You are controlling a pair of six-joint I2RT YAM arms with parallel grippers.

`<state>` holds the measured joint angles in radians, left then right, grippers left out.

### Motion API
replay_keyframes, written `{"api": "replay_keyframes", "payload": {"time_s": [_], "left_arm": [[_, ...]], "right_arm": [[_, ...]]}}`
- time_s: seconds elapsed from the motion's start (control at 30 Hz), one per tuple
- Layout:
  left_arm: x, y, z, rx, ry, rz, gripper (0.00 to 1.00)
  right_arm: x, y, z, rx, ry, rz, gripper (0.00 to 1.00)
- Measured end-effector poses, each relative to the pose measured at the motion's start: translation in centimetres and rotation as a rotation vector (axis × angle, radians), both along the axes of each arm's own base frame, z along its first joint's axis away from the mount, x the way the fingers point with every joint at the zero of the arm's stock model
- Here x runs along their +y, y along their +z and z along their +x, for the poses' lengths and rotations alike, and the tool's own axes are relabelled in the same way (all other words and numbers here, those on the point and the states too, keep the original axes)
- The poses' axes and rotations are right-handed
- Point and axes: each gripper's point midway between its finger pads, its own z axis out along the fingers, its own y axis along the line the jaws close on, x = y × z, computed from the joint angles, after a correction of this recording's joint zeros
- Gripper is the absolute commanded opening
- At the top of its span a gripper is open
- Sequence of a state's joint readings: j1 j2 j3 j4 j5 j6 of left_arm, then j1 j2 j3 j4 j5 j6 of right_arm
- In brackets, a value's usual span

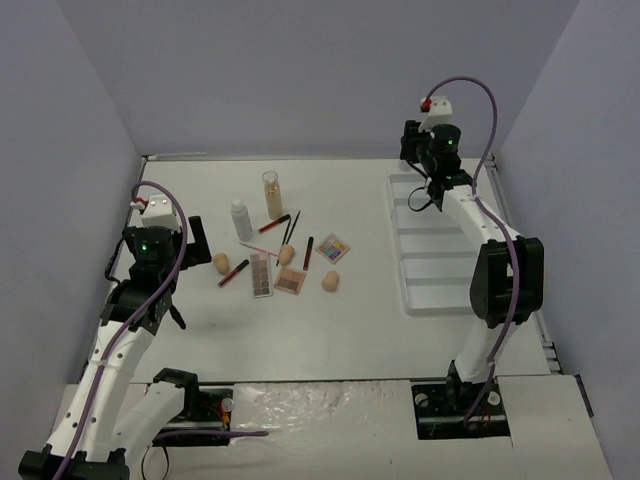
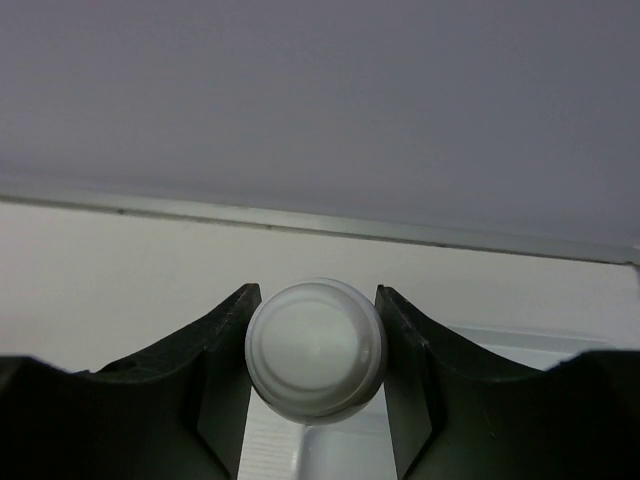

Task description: Organize the makeup

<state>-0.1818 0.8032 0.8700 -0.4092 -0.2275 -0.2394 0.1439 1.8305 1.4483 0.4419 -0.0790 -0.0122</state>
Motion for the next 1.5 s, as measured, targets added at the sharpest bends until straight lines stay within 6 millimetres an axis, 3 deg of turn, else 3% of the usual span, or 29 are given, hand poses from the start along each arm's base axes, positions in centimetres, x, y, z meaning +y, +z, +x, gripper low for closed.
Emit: {"api": "replay_keyframes", "payload": {"time_s": [0.2, 0.4, 0.5, 1.1, 1.5], "left_arm": [[-0.1, -0.1, 0.3, -0.017, -0.003, -0.004, 0.97], [-0.1, -2.7, 0.2, 0.02, -0.007, 0.007, 0.97], [-0.1, -3.6, 0.1, 0.034, -0.01, 0.016, 0.97], [-0.1, -2.7, 0.5, -0.01, -0.017, 0.024, 0.97], [-0.2, -2.5, 0.6, -0.018, -0.025, 0.024, 0.97]], "right_arm": [[-9.1, -1.2, 0.6, 0.048, -0.173, -0.015, 0.0], [-15.0, -3.6, 1.5, 0.093, -0.283, -0.018, 0.0], [-16.8, -5.1, 1.8, 0.122, -0.314, -0.018, 0.0], [-19.0, -13.5, 3.5, 0.247, -0.348, -0.012, 0.0], [-20.3, -13.4, 4.1, 0.208, -0.375, 0.028, 0.0]]}}
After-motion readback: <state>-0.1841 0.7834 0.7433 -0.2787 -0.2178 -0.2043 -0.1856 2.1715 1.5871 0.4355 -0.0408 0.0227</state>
